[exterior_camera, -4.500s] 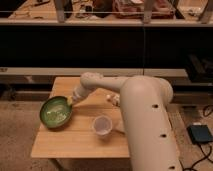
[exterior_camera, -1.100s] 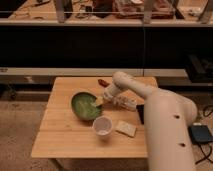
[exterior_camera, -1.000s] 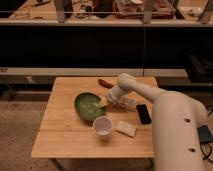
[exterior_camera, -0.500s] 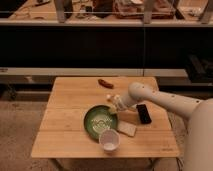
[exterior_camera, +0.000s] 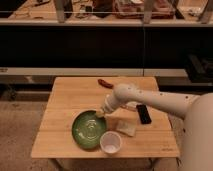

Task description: Drag the ceramic bowl in a circle

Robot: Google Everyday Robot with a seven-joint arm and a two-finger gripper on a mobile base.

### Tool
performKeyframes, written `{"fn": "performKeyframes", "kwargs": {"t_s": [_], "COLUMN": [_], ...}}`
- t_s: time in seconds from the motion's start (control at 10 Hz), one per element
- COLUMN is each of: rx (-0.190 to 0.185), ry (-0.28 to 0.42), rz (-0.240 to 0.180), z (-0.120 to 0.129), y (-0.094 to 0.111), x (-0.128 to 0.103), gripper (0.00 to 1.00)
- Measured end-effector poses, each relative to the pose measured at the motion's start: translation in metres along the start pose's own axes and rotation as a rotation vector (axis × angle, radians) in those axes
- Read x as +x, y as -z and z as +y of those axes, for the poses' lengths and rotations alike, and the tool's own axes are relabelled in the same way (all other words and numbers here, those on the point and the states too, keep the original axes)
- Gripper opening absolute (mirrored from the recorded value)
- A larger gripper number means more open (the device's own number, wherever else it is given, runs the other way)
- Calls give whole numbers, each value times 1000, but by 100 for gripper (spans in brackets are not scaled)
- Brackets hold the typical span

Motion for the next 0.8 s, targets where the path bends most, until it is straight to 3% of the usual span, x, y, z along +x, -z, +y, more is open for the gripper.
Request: {"fn": "performKeyframes", "kwargs": {"t_s": [0.4,0.6,0.8], "rx": [128,189,216], "ry": [42,17,-6], "rz": [5,28,37], "z": [-34,-30,-15], "y": [-36,-46,-56], "x": [56,89,110], "gripper": [0,0,0]}}
